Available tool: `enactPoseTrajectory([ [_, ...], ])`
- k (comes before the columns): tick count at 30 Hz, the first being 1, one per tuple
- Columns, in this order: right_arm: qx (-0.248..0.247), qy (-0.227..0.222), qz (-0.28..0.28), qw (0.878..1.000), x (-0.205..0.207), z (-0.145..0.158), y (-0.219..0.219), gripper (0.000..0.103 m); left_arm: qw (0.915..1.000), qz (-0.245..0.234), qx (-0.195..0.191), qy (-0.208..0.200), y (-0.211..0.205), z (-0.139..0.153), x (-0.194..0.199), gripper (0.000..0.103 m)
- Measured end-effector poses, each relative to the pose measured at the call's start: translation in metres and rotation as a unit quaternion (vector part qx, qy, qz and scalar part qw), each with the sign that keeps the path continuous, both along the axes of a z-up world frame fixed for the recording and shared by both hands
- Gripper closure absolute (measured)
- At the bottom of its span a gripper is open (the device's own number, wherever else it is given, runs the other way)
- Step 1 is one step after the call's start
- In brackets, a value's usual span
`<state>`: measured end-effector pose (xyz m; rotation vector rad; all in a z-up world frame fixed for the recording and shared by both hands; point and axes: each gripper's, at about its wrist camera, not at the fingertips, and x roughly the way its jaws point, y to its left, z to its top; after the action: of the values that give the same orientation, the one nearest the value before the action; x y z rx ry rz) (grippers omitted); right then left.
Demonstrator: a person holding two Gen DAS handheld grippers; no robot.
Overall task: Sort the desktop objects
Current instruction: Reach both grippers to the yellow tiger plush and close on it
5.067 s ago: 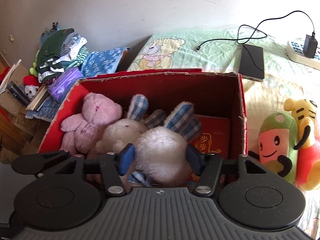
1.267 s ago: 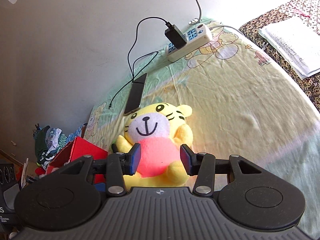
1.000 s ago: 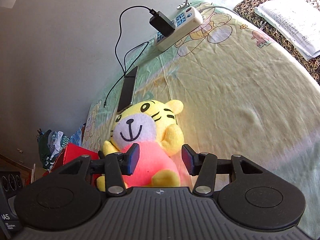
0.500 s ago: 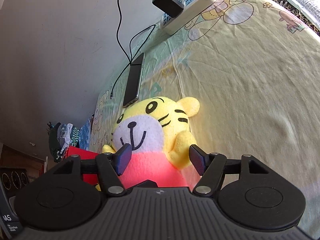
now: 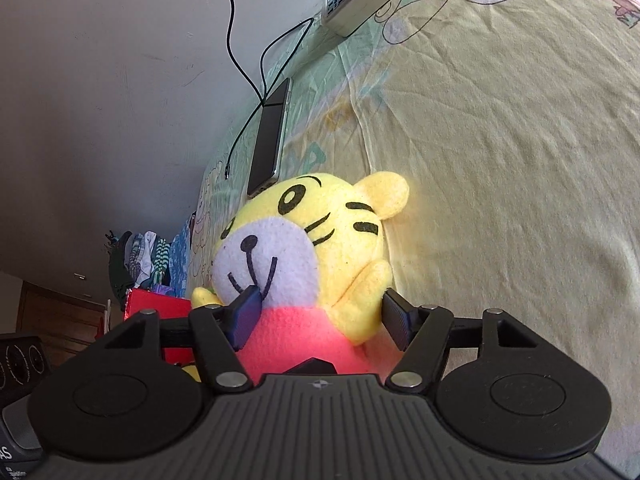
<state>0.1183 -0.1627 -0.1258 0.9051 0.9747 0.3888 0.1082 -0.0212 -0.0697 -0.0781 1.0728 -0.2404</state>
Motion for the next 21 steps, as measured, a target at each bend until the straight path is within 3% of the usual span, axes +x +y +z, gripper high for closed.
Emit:
enactPoseTrajectory([
  [6,0.016,-0.001,-0.001,1.000,-0.018,0.005,-0.018,0.050,0.9991,-0.031,0.018,-0.021,-0.024,0.009,-0.018,0.011],
  [10,0.031,-0.002,0.009,0.999,-0.037,0.008,-0.033,0.068,0.9977,-0.060,0.003,-0.032,-0.037,0.017,-0.030,0.010],
  [15,0.029,-0.001,-0.035,0.999,-0.051,0.008,-0.047,0.065,0.9956,-0.079,0.006,-0.050,-0.044,0.018,-0.032,0.008],
  [18,0.040,-0.001,-0.052,0.998,-0.048,0.008,-0.049,0.051,0.9945,-0.088,-0.016,-0.056,-0.036,0.016,-0.024,0.004],
  [21,0.032,-0.008,-0.049,0.998,-0.038,0.011,-0.042,0.048,0.9946,-0.078,-0.029,-0.062,-0.025,0.014,-0.013,0.004],
])
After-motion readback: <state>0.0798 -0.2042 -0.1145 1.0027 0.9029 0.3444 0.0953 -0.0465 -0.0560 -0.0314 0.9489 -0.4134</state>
